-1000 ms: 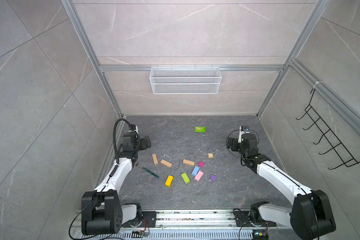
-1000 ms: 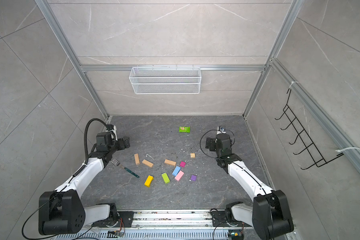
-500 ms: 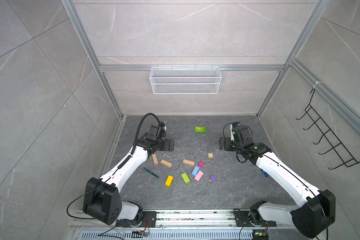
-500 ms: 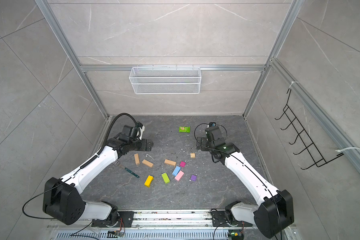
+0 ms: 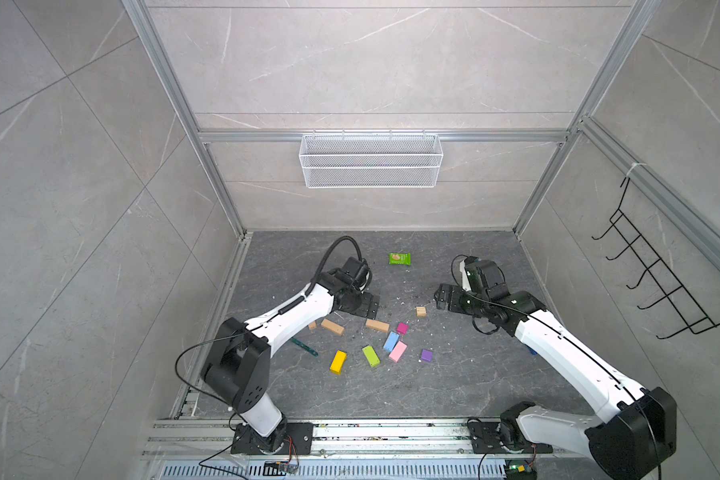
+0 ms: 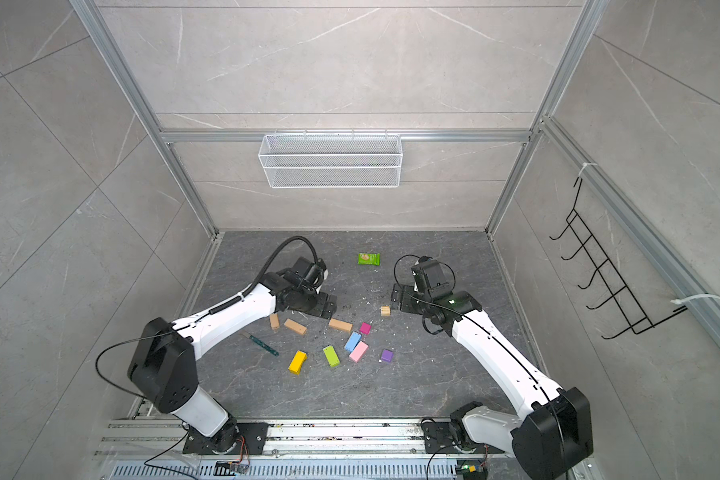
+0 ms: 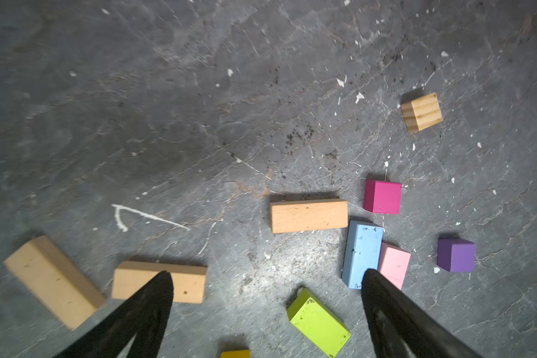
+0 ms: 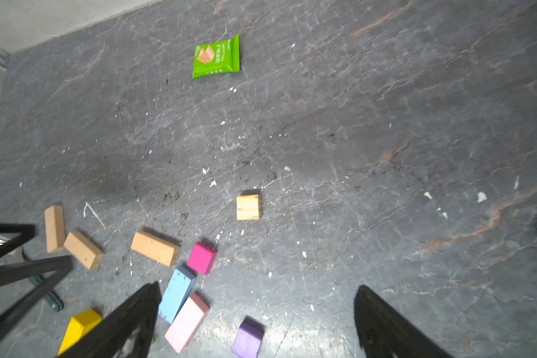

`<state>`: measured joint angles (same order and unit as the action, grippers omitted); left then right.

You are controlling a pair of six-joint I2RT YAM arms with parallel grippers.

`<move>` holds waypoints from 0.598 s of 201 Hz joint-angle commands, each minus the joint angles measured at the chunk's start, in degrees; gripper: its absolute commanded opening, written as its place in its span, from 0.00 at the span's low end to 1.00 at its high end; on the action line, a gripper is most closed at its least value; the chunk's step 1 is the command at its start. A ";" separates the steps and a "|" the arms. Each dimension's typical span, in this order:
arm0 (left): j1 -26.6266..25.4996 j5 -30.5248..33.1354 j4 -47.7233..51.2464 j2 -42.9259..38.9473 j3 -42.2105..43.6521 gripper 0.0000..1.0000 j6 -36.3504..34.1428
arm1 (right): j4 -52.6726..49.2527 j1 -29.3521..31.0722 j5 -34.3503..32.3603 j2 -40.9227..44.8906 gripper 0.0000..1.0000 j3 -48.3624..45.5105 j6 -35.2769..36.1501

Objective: Build the wood block tower
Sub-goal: 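Reach the left gripper over a long wood bar while the right arm advances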

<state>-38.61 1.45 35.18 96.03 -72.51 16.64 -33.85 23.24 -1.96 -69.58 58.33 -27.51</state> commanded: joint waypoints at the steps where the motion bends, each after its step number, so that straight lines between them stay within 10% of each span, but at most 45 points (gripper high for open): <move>1: -2.72 1.34 1.24 4.81 -4.31 0.95 0.23 | -1.13 0.01 1.74 1.32 0.99 -0.27 -0.81; 120: -4.03 -1.80 -0.50 14.41 -7.43 0.90 2.96 | 0.52 0.06 2.93 -1.68 0.99 1.65 -0.99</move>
<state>-42.61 -0.12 34.22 110.08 -78.87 19.31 -33.76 23.24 -0.16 -69.97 58.39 -27.51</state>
